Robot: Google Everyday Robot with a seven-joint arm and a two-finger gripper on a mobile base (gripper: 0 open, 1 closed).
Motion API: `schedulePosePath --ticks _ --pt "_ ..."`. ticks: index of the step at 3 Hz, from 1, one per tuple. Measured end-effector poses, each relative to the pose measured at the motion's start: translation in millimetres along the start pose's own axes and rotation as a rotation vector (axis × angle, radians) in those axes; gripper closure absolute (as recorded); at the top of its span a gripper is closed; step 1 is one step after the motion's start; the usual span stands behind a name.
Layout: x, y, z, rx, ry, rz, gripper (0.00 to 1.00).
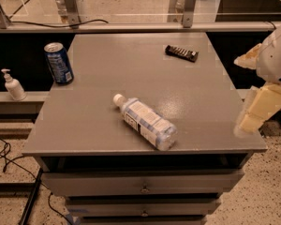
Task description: Move blue plastic bottle near rxbar chocolate
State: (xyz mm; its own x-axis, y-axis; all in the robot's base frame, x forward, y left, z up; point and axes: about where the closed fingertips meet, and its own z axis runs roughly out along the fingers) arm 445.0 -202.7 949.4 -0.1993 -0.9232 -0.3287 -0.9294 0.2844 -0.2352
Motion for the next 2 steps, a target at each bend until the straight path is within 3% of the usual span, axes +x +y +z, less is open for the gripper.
schedulePosePath --ticks 2 --pt "-35 1 72 -0.017 -0.343 0.116 0.00"
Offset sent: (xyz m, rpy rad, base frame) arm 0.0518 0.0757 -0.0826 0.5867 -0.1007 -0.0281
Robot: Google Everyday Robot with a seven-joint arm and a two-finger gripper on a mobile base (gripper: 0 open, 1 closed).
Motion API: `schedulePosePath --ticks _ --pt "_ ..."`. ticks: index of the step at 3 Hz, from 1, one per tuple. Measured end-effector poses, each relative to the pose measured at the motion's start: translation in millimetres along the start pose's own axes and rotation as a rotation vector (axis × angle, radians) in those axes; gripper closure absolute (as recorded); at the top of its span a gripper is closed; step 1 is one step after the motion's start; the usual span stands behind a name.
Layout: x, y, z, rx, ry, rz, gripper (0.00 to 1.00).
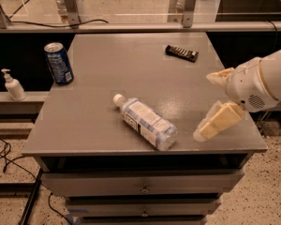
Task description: Move blue plastic bottle near rxbar chocolate
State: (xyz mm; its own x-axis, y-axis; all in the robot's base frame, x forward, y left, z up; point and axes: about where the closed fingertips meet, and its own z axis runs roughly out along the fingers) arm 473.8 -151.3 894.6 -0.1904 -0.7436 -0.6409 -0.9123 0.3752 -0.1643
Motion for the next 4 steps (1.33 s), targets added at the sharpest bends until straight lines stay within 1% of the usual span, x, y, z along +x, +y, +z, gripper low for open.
schedulePosePath --ticks 1,2,3,4 --pt "-6 6 32 -0.006 -0.108 0.066 0.00" --pt "-17 23 50 -0.029 -0.152 0.131 0.00" --pt "-21 42 59 -0.047 -0.156 0.193 0.00" --pt "-25 62 69 -0.073 -0.141 0.222 0.00"
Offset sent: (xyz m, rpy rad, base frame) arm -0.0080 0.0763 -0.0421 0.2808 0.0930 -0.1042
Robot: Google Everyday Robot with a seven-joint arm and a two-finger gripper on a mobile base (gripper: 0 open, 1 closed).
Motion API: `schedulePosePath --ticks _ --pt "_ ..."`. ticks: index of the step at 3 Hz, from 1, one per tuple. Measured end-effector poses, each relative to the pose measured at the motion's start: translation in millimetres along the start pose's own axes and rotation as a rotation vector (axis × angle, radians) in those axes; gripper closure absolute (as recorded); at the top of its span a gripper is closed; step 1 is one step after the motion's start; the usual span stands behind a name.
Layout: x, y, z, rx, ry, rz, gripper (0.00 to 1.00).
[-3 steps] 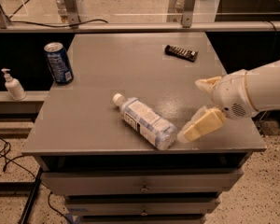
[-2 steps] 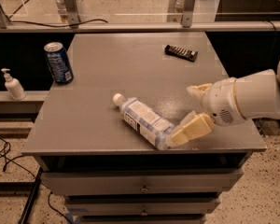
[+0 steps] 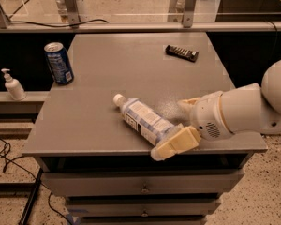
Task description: Move blue plastic bottle near rxbar chocolate
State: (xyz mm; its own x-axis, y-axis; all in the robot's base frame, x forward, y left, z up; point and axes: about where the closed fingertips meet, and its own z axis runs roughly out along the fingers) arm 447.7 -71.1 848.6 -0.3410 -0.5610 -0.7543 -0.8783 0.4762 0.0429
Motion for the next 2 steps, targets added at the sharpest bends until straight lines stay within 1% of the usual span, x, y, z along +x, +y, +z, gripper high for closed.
schedulePosePath --ticks 1,2 --pt "-1.7 5.0 16.5 0.000 0.025 -0.016 0.25" --pt "-5.3 6.0 22.7 0.001 0.039 -0.032 0.47"
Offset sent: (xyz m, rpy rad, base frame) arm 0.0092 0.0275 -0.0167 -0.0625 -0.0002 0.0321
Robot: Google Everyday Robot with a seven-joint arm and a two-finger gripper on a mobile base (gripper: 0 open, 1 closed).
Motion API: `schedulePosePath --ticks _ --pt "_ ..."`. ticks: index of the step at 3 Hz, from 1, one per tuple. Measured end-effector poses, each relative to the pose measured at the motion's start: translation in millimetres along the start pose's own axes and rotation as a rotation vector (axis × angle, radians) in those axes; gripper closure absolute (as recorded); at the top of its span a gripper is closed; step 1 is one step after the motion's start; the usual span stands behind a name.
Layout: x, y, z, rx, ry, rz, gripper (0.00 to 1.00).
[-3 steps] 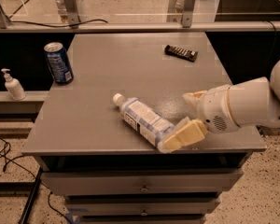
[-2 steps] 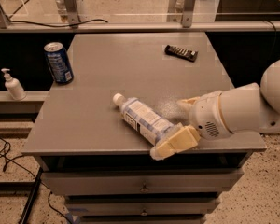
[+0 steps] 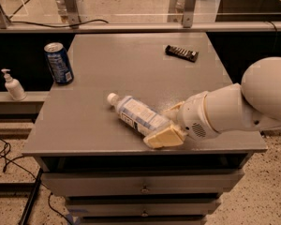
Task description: Move blue plastic bottle near rxbar chocolate
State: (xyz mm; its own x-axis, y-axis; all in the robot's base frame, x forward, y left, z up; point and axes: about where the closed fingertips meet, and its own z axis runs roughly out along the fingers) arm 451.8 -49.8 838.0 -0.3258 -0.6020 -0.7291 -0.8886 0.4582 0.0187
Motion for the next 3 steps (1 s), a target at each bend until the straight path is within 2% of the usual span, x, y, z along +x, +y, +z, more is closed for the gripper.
schedulePosePath --ticks 1,2,3 --pt "3 -5 -16 0.048 0.007 0.010 0.72" --pt "4 -22 -55 0.142 0.019 0.005 0.95" --pt "8 -53 -119 0.273 0.047 -0.001 1.00"
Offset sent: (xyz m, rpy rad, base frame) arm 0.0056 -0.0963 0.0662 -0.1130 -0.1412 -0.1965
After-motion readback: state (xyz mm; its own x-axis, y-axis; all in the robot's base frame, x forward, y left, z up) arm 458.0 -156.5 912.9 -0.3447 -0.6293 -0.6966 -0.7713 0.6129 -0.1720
